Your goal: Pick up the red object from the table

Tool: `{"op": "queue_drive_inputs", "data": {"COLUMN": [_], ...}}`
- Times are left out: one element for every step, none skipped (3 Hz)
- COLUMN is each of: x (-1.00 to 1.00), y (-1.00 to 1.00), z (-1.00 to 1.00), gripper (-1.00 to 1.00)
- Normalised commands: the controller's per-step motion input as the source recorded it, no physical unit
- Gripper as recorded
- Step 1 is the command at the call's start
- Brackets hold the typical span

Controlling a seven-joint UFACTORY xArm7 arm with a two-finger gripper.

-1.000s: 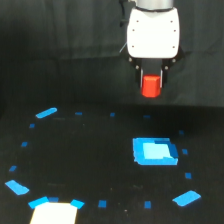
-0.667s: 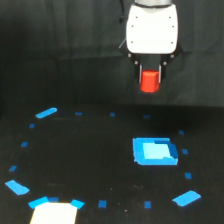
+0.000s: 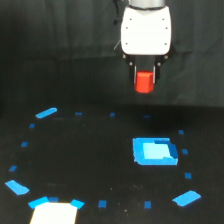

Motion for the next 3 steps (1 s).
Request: {"op": "queue_drive_inputs", "data": {"x": [1.00,0.76,1.00], "y": [1.00,1.00,0.91], "z": [0.97,1.00,1.00], "gripper": [-1.00,-1.00,-1.00]}}
